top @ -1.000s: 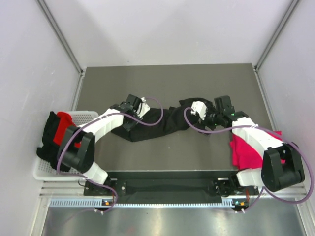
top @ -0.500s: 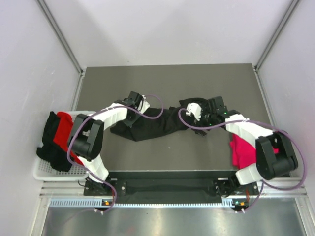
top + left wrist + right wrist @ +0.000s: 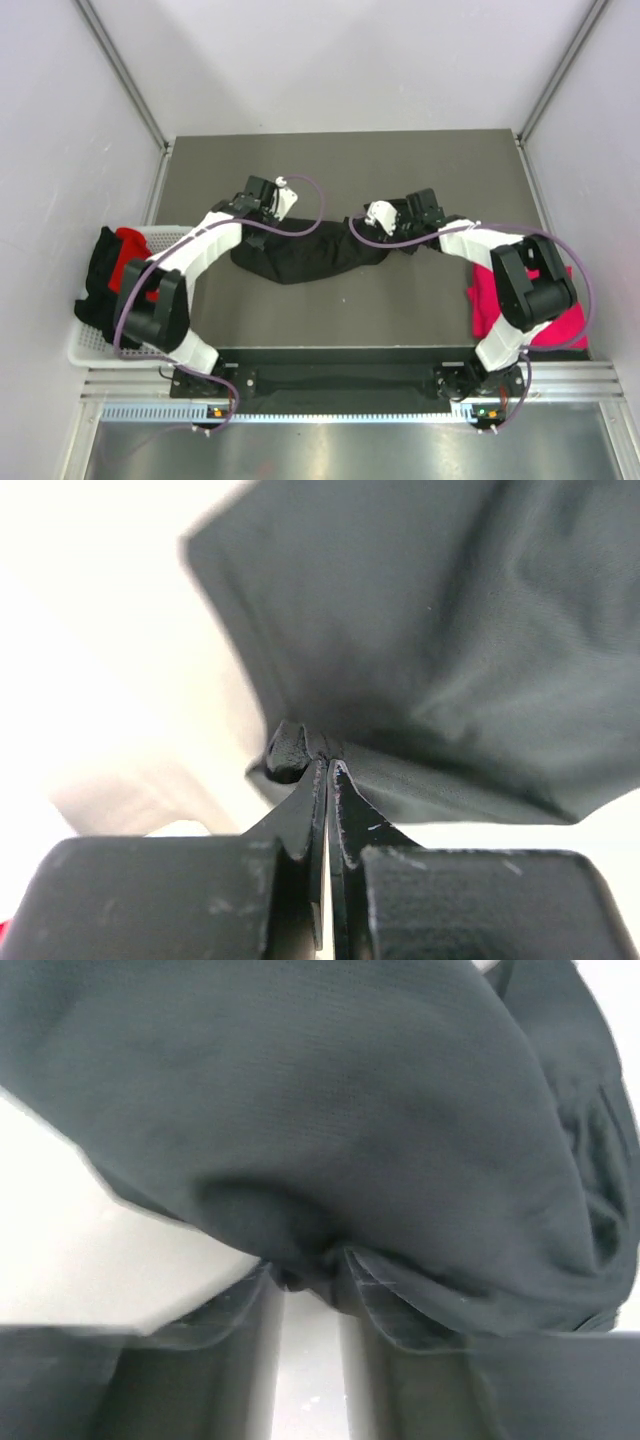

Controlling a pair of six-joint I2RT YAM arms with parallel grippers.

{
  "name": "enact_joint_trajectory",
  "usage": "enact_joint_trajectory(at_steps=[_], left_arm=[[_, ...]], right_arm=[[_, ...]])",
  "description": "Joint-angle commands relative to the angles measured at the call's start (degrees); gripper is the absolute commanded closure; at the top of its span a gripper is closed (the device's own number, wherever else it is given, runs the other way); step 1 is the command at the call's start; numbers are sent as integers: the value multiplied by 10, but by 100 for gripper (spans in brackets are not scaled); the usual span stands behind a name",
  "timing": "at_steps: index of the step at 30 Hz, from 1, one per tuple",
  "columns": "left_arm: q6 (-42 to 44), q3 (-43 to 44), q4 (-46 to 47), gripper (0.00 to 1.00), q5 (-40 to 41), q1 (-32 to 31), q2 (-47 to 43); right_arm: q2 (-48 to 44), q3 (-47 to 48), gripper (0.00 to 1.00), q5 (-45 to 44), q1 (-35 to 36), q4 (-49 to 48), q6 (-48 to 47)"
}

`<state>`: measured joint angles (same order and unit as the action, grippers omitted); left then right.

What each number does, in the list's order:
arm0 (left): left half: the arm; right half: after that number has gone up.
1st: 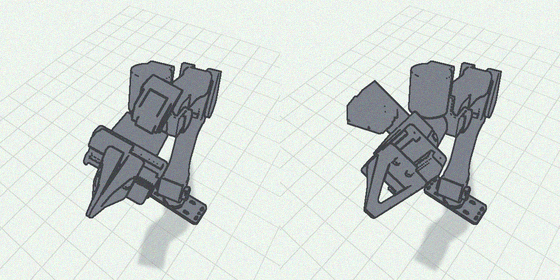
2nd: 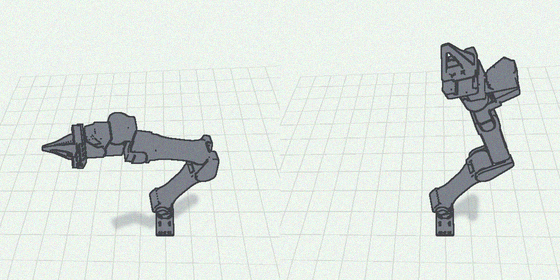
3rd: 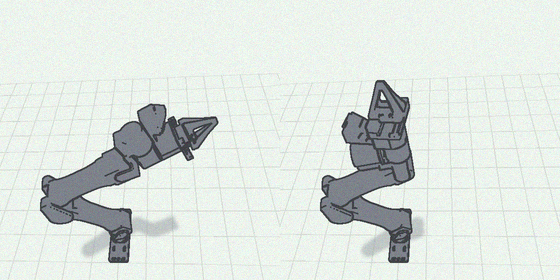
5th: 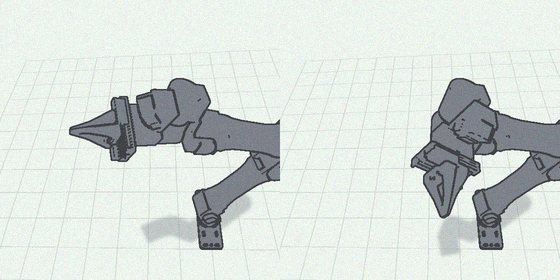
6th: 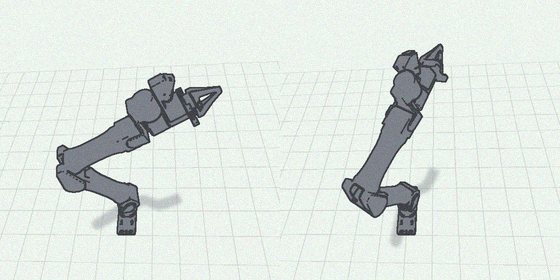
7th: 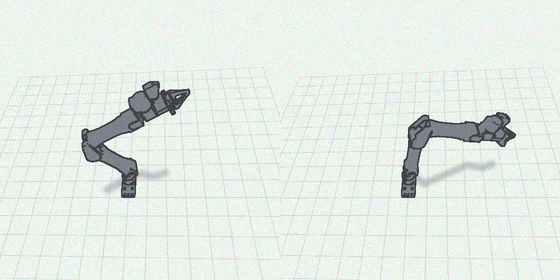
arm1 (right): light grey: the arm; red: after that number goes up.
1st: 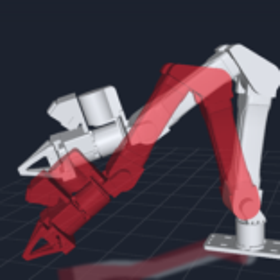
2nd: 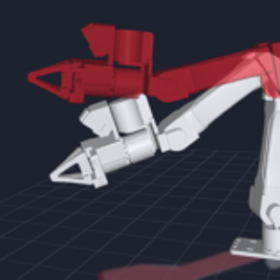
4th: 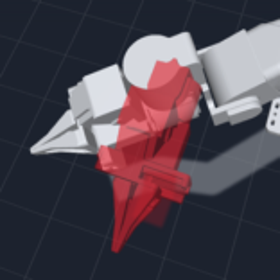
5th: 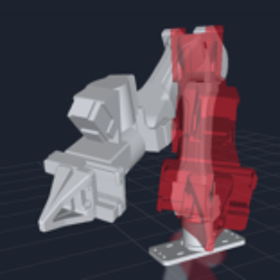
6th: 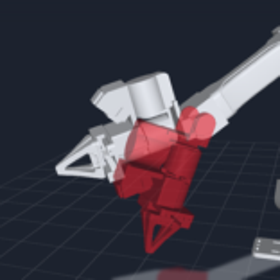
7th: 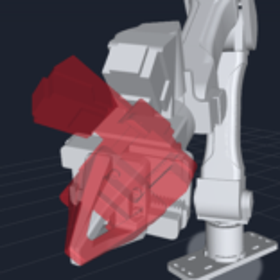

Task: Fold and stack the t-shirts
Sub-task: Flatten the tshirt out

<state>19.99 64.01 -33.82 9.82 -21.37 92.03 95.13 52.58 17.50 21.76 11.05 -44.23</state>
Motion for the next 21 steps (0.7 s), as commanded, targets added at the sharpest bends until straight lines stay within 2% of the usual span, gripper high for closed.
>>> enact_joint_trajectory(at_steps=[1, 2, 3, 5, 9, 11, 12, 15, 16, 21], left_arm=[[-13, 7, -17, 100, -12, 3, -64], [-14, 8, -19, 100, -10, 4, -71], [-14, 7, -20, 100, -8, 4, -89], [-14, 7, -26, 100, -2, 6, -112], [-2, 9, -53, 100, -7, 6, -222], [8, 19, -84, 100, -20, 9, -267], [13, 23, -96, 100, -53, 12, -278], [32, 36, -138, 100, -118, 18, -316], [30, 56, -151, 100, -154, 25, -320], [32, 148, -207, 100, -219, 53, -345]], right_arm=[[20, 40, 78, -26, 11, -31, 20], [24, 50, 91, -32, 12, -18, 21], [19, 66, 100, -45, 12, -5, 26], [-12, 61, 100, -59, 12, 7, 31], [-188, 30, 100, -84, 12, 37, 30], [-247, 31, 100, -85, 12, 83, 26], [-300, 33, 100, -77, 12, 102, 21], [-368, 59, 99, -38, 5, 195, 16], [-377, 67, 98, -20, -21, 245, 19], [-448, 51, 97, 36, -49, 324, -16]])
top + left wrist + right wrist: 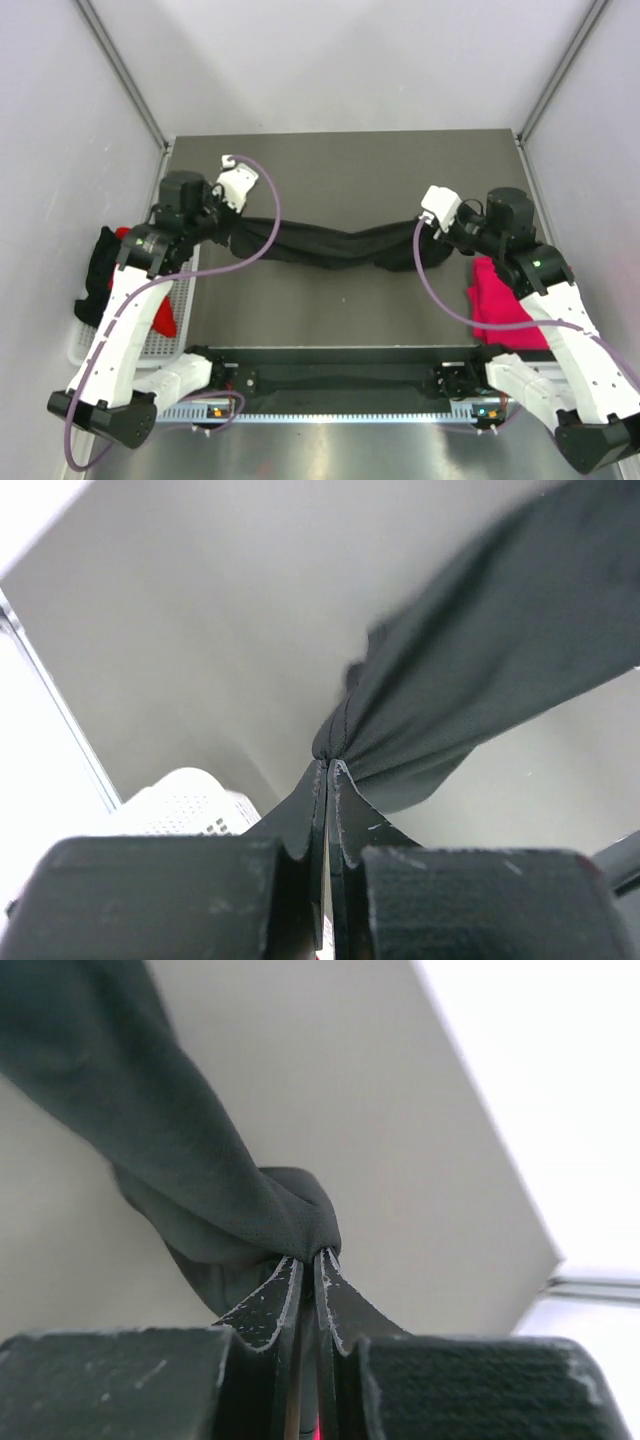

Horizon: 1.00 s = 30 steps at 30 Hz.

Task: Fold and stack the t-shirts
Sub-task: Flatten the tshirt out

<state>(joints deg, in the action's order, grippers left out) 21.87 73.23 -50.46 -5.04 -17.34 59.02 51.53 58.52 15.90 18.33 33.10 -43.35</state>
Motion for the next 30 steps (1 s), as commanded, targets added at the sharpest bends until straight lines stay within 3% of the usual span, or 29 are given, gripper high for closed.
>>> enact_joint_trajectory(at_steps=[1, 4, 8, 11, 12, 14, 16, 17, 18, 22, 26, 30], left_arm=[[16, 86, -44, 100, -75, 17, -16], [24, 124, -43, 100, -77, 20, -8], [25, 120, 46, 100, -3, 19, 46], [46, 109, 146, 100, 45, 21, 118], [55, 104, 175, 100, 84, 21, 139], [64, 105, 248, 100, 108, 20, 210], [49, 124, 289, 96, 157, 21, 258], [38, 132, 313, 86, 173, 21, 290], [16, 139, 321, 82, 203, 21, 299], [-29, 91, 363, 70, 229, 22, 251], [-30, 22, 318, 68, 173, 23, 140], [-11, -83, 270, 69, 120, 23, 68]], right_arm=[[-20, -7, 96, 61, -21, 126, -28], [-39, -1, 97, 81, -32, 123, -21], [0, 12, 99, 44, -35, 43, -2], [72, 29, 100, -9, -36, -68, -1], [136, 43, 100, -24, -37, -90, -2], [210, 109, 99, -24, -57, -123, 20], [318, 162, 74, -25, -72, -134, 42], [346, 212, 65, -25, -74, -128, 51], [374, 226, 55, -18, -75, -122, 62], [323, 186, 51, 18, -75, -133, 57], [225, 38, 52, 90, -72, -70, -86], [173, -59, 55, 99, -52, 26, -161]])
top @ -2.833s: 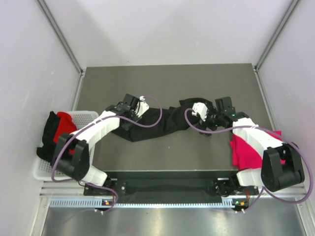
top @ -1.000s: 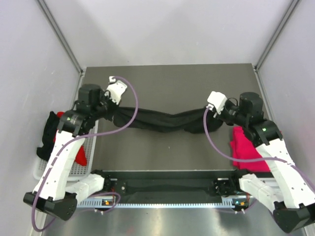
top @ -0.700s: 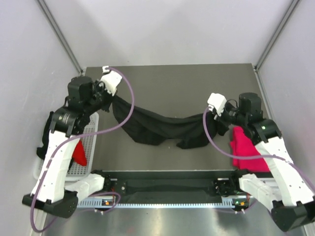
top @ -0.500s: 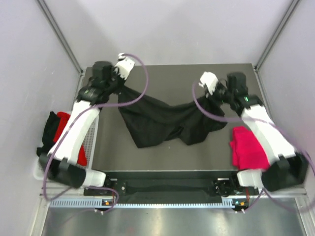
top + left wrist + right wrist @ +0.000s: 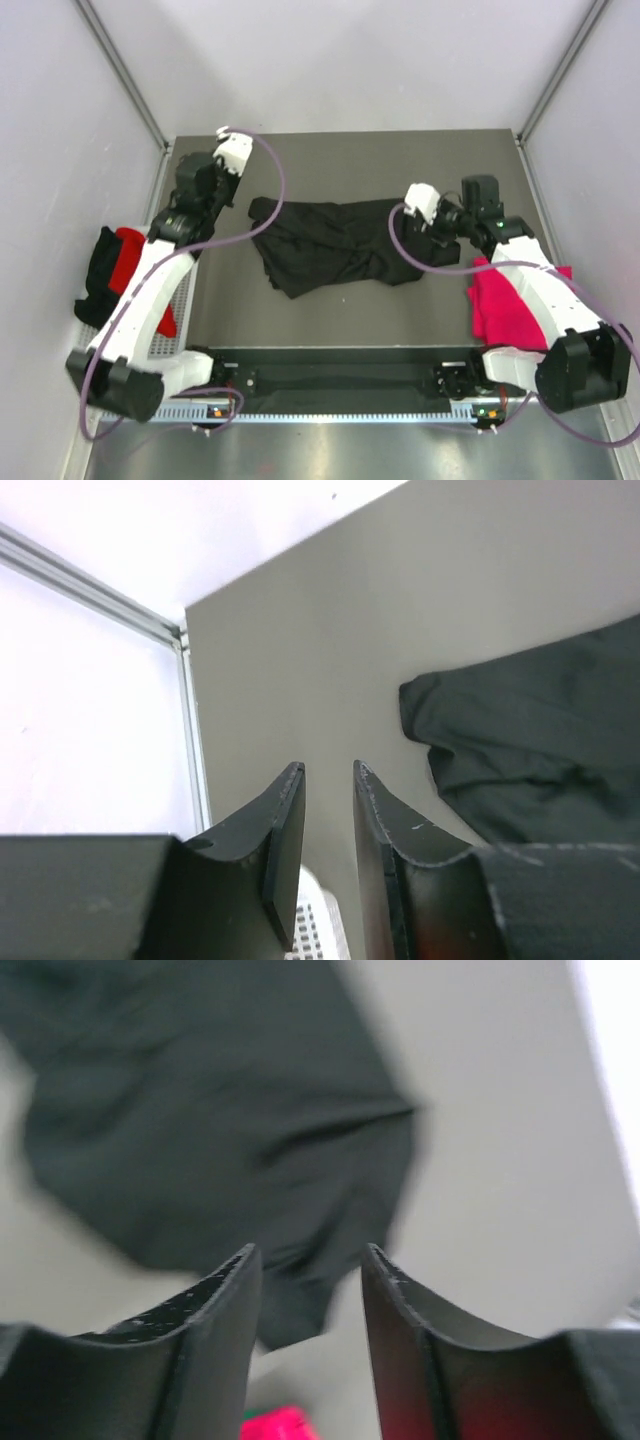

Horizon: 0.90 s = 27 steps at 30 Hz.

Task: Fold and stack the t-shirts
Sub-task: Flatten the tshirt out

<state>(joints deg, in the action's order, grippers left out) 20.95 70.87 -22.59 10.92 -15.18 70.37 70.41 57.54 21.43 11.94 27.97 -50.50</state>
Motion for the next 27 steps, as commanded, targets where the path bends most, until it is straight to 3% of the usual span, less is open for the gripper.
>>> enact_joint_trajectory(at_steps=[1, 5, 10, 22, 25, 26, 27], left_arm=[[-1, -75, -11, 69, -40, 2, -55], [6, -129, -18, 71, -62, 18, -89], [-42, -150, -19, 71, -103, 56, -115], [-70, -193, -23, 72, -143, 109, -153], [-74, -197, -23, 71, -149, 110, -155], [-75, -197, -22, 72, -150, 112, -156], [-76, -197, -23, 72, -150, 113, -157]], right_arm=[[-15, -62, 57, 43, 12, 89, -100], [-8, -132, 61, 20, 23, 79, -130], [4, -202, 61, -27, 57, -2, -144], [53, -248, 61, -92, 99, -122, -142], [80, -245, 71, -108, 100, -137, -138], [90, -245, 83, -112, 100, -143, -139], [94, -245, 87, -114, 101, -145, -139]])
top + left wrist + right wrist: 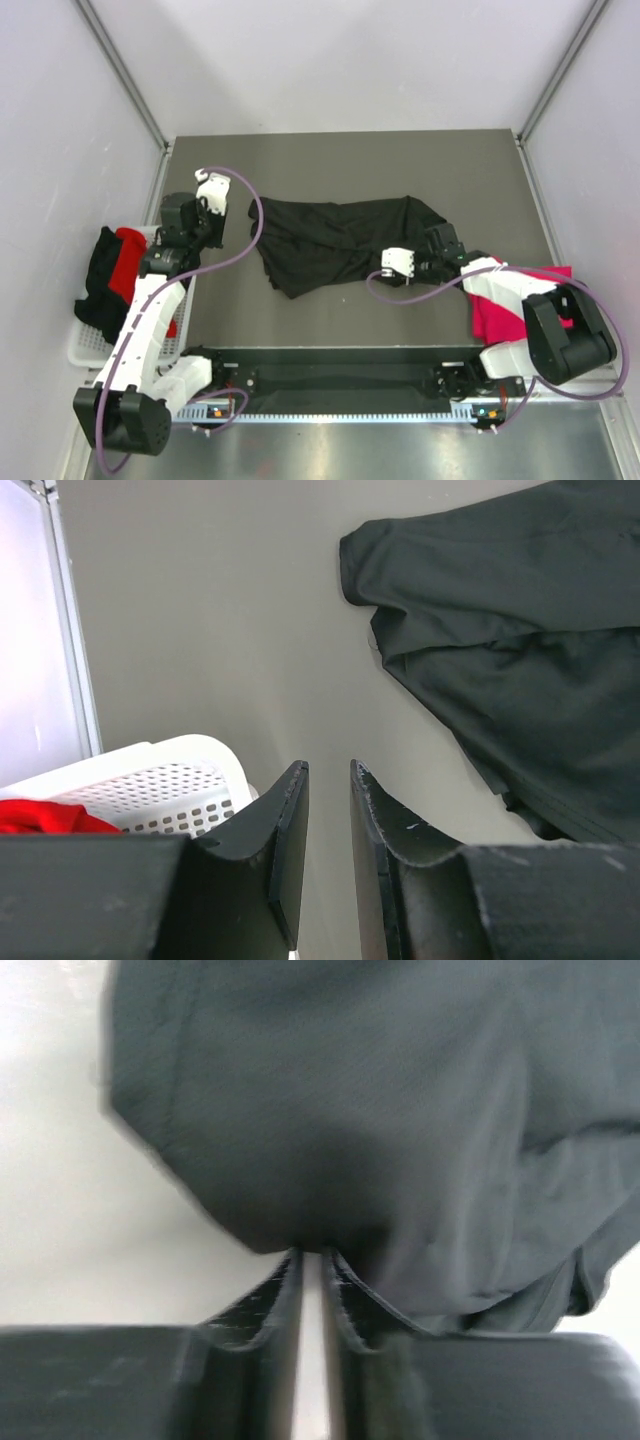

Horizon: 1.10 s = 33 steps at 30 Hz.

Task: Fold and stack the t-shirts
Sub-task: Flatten the tshirt out

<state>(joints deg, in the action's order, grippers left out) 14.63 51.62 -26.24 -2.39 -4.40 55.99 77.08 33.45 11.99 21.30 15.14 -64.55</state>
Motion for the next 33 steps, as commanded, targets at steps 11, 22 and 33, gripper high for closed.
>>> enact_joint_trajectory(at_steps=[11, 22, 33], left_arm=[[-10, 9, -1, 73, -43, 6, -28], [-23, 20, -53, 54, -160, 4, 9], [-30, 168, -72, 59, -130, -7, 305]], right_arm=[[-158, 68, 100, 0, 16, 138, 28], [-153, 129, 67, 34, 15, 195, 91], [-44, 143, 59, 96, 16, 165, 124]])
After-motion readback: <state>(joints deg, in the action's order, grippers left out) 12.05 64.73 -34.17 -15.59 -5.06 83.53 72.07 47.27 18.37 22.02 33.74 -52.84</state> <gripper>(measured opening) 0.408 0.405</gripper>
